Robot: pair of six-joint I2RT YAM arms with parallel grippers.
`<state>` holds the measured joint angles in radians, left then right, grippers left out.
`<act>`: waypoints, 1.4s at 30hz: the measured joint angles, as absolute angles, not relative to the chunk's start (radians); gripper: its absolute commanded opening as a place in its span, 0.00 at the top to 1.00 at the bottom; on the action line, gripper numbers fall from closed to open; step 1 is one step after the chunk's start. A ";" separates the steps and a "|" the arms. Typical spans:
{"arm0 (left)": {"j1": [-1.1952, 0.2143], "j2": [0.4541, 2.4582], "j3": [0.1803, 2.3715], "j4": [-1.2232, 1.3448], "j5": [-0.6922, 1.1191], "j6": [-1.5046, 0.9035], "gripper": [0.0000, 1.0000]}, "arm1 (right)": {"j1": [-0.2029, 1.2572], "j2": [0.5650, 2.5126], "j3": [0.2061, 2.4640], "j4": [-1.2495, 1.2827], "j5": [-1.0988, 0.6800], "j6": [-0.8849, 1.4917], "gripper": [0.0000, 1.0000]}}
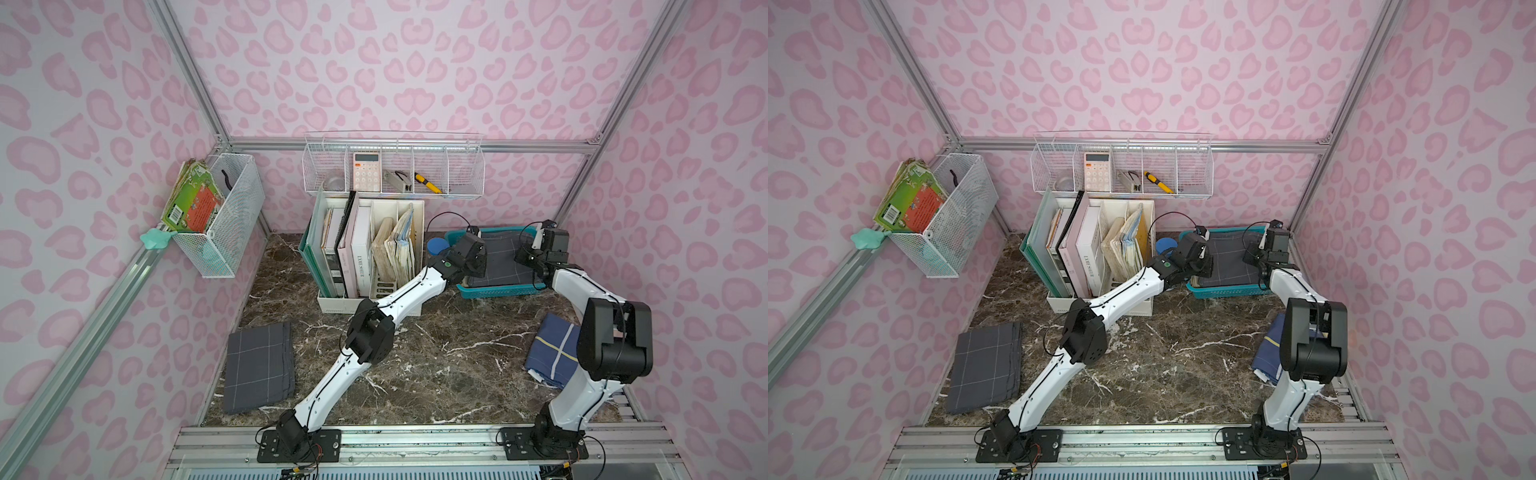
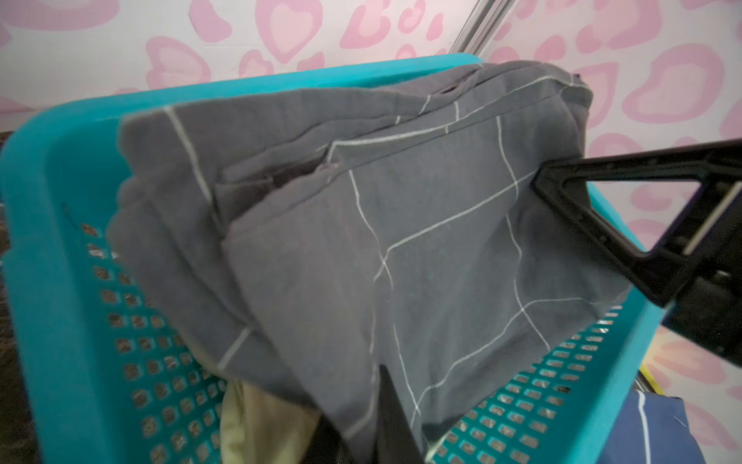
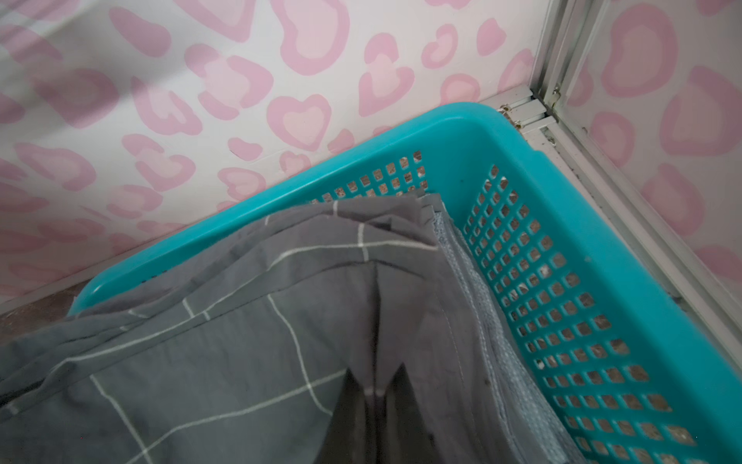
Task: Put the folded pillowcase in the basket
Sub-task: Place the pillowcase in the basket.
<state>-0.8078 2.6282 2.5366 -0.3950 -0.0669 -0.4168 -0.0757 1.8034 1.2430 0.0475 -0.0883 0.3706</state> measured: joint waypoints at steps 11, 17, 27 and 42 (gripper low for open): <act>-0.808 2.624 2.534 -0.395 -0.079 -0.416 0.51 | -0.076 1.863 1.327 -0.002 -0.055 0.354 0.36; -0.814 2.506 2.427 -0.385 -0.076 -0.415 0.48 | -0.072 1.834 1.340 -0.030 -0.066 0.339 0.34; -0.851 2.245 2.079 -0.270 -0.110 -0.408 0.27 | -0.060 1.943 1.359 -0.008 -0.192 0.358 0.35; -0.876 1.822 1.515 -0.072 -0.205 -0.360 0.09 | -0.075 1.918 1.350 -0.023 -0.157 0.399 0.18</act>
